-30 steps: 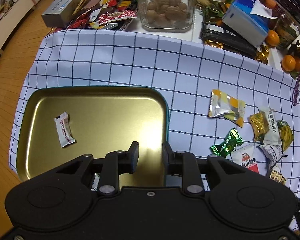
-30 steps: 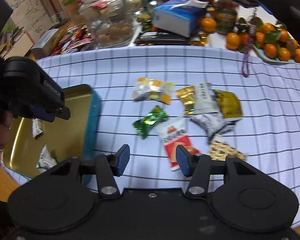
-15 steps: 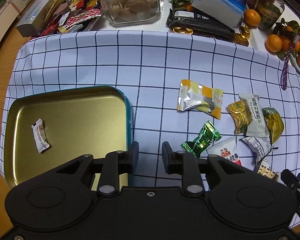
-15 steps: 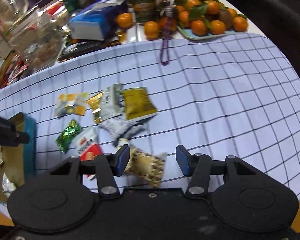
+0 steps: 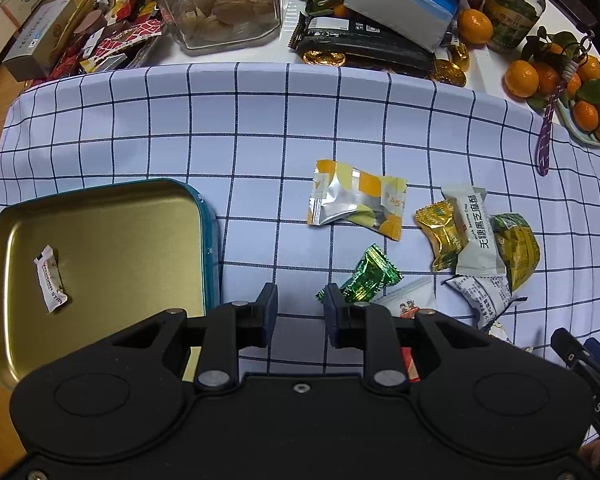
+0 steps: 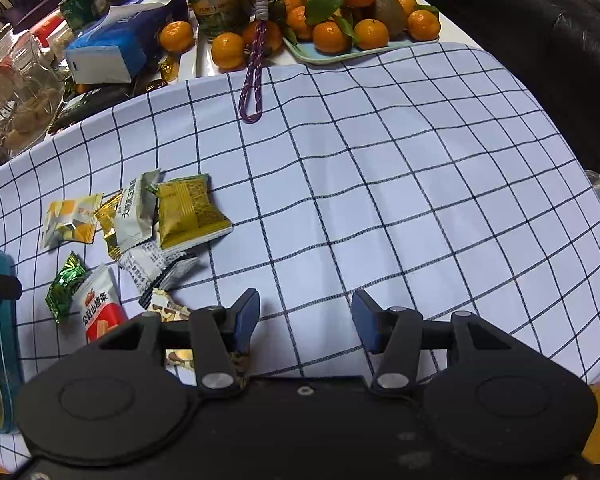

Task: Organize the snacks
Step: 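Move both open tools back over the remaining snack pile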

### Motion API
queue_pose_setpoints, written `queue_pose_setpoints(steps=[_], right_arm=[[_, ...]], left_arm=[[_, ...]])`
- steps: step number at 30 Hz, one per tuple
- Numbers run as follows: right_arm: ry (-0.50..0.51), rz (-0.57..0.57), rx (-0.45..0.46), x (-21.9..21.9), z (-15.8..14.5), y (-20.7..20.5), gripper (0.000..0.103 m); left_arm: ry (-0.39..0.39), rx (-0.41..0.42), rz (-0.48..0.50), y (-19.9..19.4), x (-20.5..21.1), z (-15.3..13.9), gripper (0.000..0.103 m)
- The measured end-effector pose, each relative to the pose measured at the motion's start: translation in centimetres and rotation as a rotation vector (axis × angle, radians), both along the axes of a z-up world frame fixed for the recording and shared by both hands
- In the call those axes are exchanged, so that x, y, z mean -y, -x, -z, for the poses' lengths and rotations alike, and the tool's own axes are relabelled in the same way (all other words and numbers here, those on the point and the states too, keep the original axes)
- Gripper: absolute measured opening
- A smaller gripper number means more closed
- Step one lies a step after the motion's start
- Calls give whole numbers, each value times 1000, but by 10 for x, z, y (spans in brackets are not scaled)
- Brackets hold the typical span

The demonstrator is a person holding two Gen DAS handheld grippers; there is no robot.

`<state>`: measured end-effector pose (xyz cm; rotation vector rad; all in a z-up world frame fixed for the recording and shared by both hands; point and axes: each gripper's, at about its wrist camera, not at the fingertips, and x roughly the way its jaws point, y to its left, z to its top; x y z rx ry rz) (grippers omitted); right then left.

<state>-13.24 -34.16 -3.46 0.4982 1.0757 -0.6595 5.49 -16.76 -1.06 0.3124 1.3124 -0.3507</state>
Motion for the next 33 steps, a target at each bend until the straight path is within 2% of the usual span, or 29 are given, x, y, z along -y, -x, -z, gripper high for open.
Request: queue_pose_setpoints(steps=[4,9,14,18,20,22,25,29,30,31,33], right_arm=[[-12,17,64,4,-13,-16,54],[-9,-21,130,-6,-22,-69,54],[-33,-86,107,-24,-10,-126,53],[28,-138,26,-33,6,-147,52],[99,-178,14,-38,10,-145,54],[117,-185,21,-35,7,-135,56],[105,-140,8,-20,2,-120,56],[43,-105,-107,4,14,-93,53],[28,-81,-119,10,18,-84,53],[17,-56,-88,14,18,-74,51],[19,-16,-107,21,18,-61,52]], left_arm=[[25,-15,-32,-8,-6,-3,33],[55,-26,-78,-16,-17,-8,33],[63,-27,-111,-22,-27,-11,33],[70,-27,-113,-23,-31,-13,33],[71,-26,-113,-23,-32,-14,33],[74,-27,-109,-22,-32,-15,33],[71,-27,-103,-21,-30,-14,33],[67,-30,-83,-16,-26,-13,33],[65,-30,-77,-15,-25,-13,33],[63,-31,-74,-14,-24,-12,33],[65,-32,-65,-11,-23,-13,33]])
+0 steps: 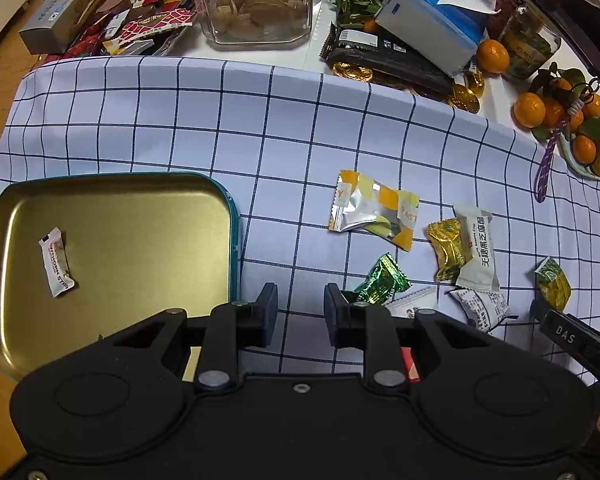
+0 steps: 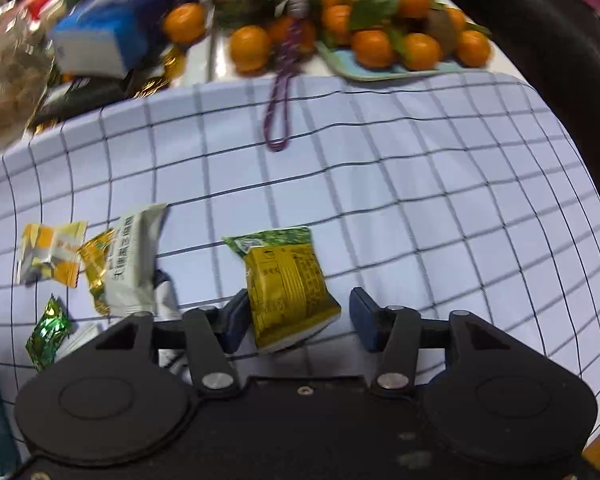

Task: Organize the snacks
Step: 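Move both open tools back over the remaining snack pile, then grasp the white sesame crisp bar with the right gripper and lift it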

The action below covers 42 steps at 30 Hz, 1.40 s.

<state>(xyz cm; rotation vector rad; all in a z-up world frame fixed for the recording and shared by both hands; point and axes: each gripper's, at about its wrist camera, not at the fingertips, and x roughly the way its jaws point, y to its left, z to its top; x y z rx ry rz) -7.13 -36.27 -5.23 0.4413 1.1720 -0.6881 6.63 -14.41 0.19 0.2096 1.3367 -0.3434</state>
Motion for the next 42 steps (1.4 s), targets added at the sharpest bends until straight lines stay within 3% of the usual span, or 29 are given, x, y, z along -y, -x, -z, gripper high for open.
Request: queue_pose_setpoints(steps=[3,6,13,17,21,24,32,36,42], right_arm=[[-21,39,17,7,-5,8,52],[-36,80,99,6,-15,5,52],[-66,16,222,-24,-29,-46,54],[-104,-43,183,-42,-16,-76,53],[-50,-76,135,-54,1,-88,52],[-9,-32,97,-46,2,-78,50],[-51,128,70,6,1,-3,48],[-62,148,55,18,0,29,46],[-186,236,114,37,-5,70,44]], left_arm=[[-5,4,7,1,1,0,33],[-10,-1,-2,0,0,2,33],[3,-15,-26,-5,-2,3,33],[11,-17,-24,-5,-2,2,33],[9,-19,-25,-6,-4,2,33],[3,-20,-23,-6,-4,3,33],[-26,-16,21,4,3,8,33],[-44,-21,65,13,9,15,33],[-44,-26,144,31,18,22,33]])
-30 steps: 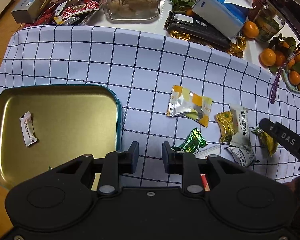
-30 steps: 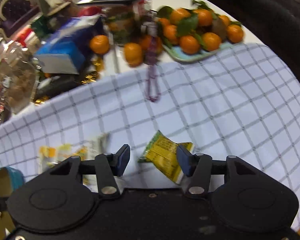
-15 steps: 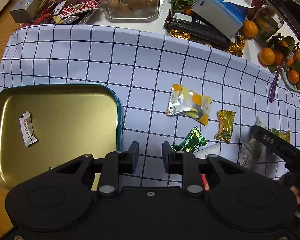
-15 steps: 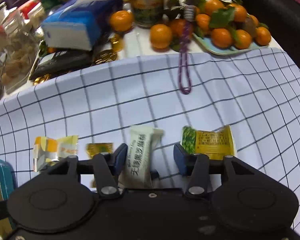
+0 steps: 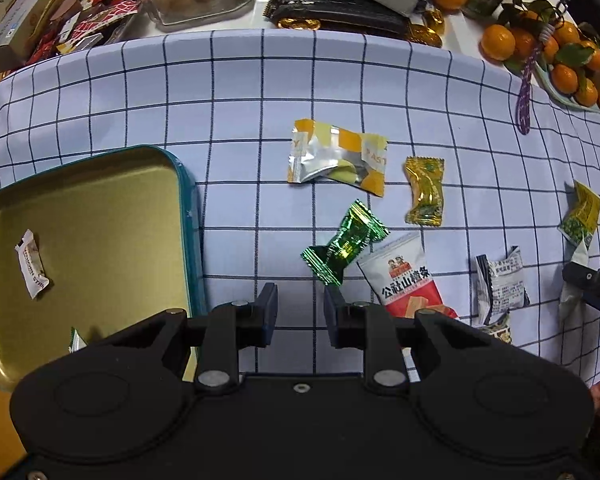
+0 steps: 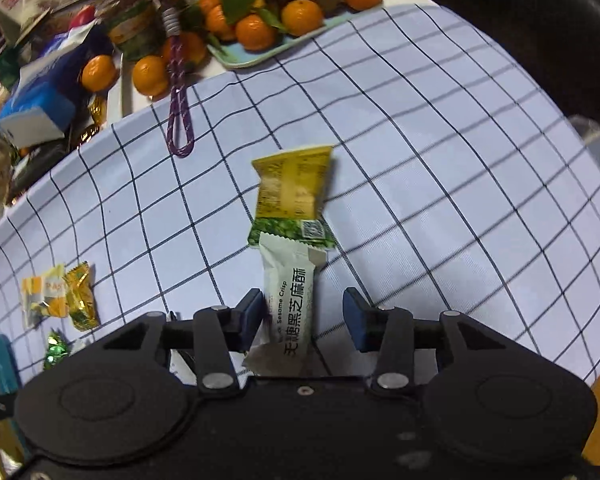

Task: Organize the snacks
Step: 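Grasp the white sesame crisp bar with the right gripper and lift it, then close the left gripper on the red-and-white hawthorn strip packet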

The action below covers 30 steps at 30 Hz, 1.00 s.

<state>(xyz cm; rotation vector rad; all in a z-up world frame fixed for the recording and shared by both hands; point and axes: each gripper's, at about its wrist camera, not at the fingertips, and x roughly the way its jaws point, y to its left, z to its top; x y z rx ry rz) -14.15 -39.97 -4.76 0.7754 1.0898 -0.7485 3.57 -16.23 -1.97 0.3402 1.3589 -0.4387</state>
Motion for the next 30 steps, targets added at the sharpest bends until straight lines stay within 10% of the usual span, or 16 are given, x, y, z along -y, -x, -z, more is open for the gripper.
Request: queue_pose_setpoints(steps=[30], right_arm=[[70,-91,-37,-22,4,-16,30]], left_arm=[[128,-80,-19,15,34,19,33]])
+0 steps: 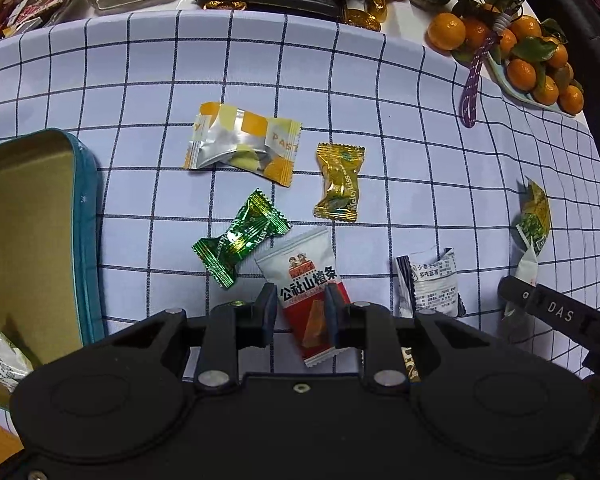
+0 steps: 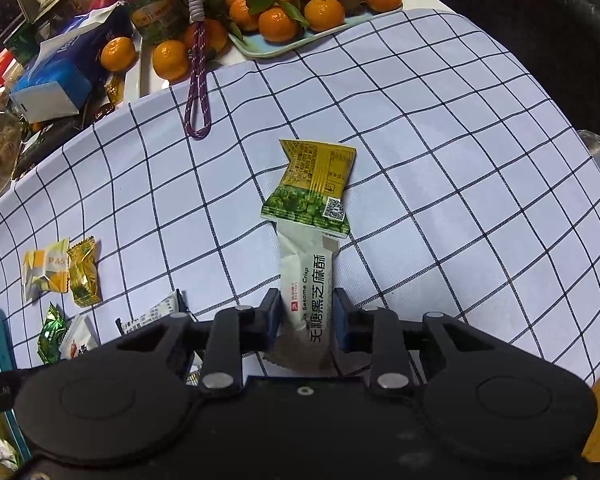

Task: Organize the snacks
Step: 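Close the left gripper on the red-and-white hawthorn strip packet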

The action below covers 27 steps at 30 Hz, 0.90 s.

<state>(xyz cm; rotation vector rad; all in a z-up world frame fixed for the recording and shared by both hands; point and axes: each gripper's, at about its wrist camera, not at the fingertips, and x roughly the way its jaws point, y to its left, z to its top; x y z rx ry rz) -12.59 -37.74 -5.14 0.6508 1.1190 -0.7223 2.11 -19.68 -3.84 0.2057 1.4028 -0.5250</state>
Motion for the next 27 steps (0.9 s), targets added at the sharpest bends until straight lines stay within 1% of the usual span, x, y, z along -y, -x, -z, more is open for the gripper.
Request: queue_pose_setpoints(steps=[3,5,10,16,22,26,27], right_arm=[[8,-6,-5,-1,0,-1,30],[23,-22,-10,-4,1,-2,31],[59,-58,-18,-9,1,-5,31],[71,-79,-19,-11,2,-5,33],[55,-68,-13,-8,1,-4,33],[66,-81,-19,-11,1,-5,33],[70,-84,-21,-11,1,-5,31]], left_arm=[[4,-27,-17,0,4,6,33],[0,-7,-24,2,7,5,34],[-3,17,-10,7,14,6,43],[-20,37,6,12,20,6,46],[-4,-7,-28,6,13,6,45],[18,-38,-66,0,8,6,45],[20,-41,-67,0,7,6,45]])
